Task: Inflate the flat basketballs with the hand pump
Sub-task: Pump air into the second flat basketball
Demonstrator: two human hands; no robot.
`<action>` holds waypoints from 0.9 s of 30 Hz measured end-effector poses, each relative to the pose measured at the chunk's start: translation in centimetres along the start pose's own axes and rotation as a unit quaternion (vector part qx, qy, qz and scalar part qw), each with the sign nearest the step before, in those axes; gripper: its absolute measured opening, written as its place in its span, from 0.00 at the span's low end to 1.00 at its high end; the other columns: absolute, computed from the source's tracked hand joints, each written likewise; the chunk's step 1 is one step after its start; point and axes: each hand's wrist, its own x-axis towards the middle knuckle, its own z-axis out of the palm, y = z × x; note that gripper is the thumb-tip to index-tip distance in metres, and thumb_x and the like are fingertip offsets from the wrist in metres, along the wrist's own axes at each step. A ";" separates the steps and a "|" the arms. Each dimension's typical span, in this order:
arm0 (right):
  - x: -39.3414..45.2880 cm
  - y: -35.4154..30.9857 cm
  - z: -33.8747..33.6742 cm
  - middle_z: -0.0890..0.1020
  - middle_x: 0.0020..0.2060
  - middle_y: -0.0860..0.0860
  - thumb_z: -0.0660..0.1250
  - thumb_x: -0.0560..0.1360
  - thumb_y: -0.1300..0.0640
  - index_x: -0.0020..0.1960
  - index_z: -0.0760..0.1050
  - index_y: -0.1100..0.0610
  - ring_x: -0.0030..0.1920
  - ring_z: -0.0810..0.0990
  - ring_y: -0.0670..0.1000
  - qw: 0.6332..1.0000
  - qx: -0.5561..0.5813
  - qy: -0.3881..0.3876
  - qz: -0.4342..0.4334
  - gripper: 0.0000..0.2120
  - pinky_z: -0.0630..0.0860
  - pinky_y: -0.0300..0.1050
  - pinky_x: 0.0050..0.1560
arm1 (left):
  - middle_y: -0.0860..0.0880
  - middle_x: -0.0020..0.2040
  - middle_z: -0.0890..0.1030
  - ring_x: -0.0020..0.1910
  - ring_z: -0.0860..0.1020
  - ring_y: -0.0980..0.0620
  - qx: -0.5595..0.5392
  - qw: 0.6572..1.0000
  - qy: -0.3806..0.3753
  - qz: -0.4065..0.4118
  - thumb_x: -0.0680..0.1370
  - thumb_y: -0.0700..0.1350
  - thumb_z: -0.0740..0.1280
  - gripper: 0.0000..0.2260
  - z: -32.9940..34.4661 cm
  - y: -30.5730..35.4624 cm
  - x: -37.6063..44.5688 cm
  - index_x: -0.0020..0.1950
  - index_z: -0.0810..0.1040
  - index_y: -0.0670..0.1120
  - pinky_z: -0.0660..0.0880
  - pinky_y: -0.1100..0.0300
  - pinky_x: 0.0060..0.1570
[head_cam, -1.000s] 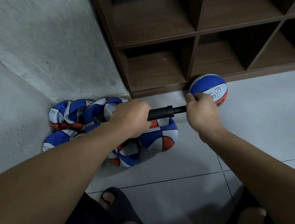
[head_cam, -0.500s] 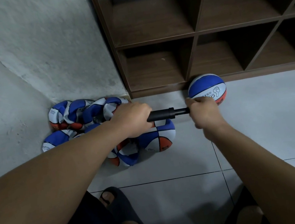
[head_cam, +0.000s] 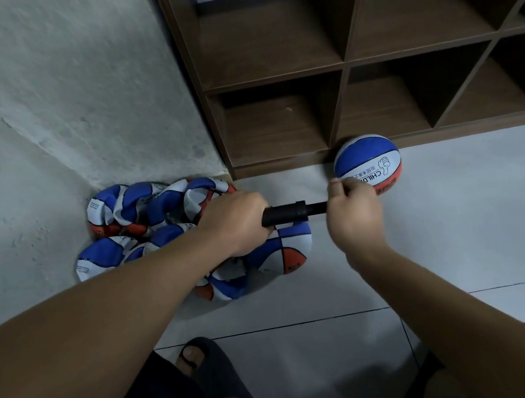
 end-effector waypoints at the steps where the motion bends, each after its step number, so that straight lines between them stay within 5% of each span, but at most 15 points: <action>1: -0.2 0.1 0.3 0.81 0.39 0.55 0.59 0.87 0.51 0.48 0.77 0.60 0.40 0.78 0.55 1.000 0.003 -0.009 -0.002 0.16 0.76 0.53 0.45 | 0.51 0.35 0.79 0.34 0.79 0.49 0.004 1.000 0.003 0.004 0.79 0.51 0.71 0.13 0.1 0.1 -0.1 0.36 0.74 0.52 0.75 0.55 0.32; 13: 0.8 0.4 0.3 0.74 0.33 0.51 0.63 0.86 0.47 0.47 0.77 0.59 0.34 0.71 0.51 0.989 0.047 -0.122 0.067 0.17 0.70 0.49 0.37 | 0.50 0.34 0.78 0.32 0.78 0.48 0.004 1.000 -0.014 0.025 0.78 0.49 0.69 0.10 -0.9 0.8 -0.1 0.37 0.76 0.50 0.71 0.55 0.30; 20: 5.5 0.6 -4.2 0.74 0.36 0.55 0.67 0.79 0.55 0.40 0.75 0.56 0.40 0.74 0.57 0.988 0.090 -0.013 0.121 0.09 0.66 0.46 0.32 | 0.51 0.34 0.80 0.32 0.80 0.50 -0.011 1.000 0.000 -0.022 0.80 0.52 0.67 0.11 -1.6 -2.5 0.4 0.39 0.78 0.51 0.80 0.50 0.34; 23: 4.9 0.7 -3.6 0.69 0.33 0.51 0.64 0.78 0.58 0.37 0.68 0.55 0.38 0.66 0.56 0.990 0.092 0.002 0.108 0.12 0.63 0.47 0.35 | 0.50 0.35 0.79 0.32 0.79 0.49 -0.010 1.000 -0.010 -0.017 0.81 0.50 0.67 0.12 -1.1 -1.0 0.3 0.38 0.76 0.51 0.74 0.54 0.31; 27: 2.6 0.1 -2.0 0.75 0.35 0.52 0.63 0.83 0.54 0.45 0.78 0.60 0.37 0.70 0.53 0.997 0.043 -0.033 0.045 0.13 0.68 0.47 0.38 | 0.49 0.35 0.79 0.34 0.80 0.47 -0.013 0.999 -0.014 -0.025 0.80 0.50 0.68 0.11 -0.1 0.4 0.4 0.37 0.75 0.51 0.76 0.53 0.34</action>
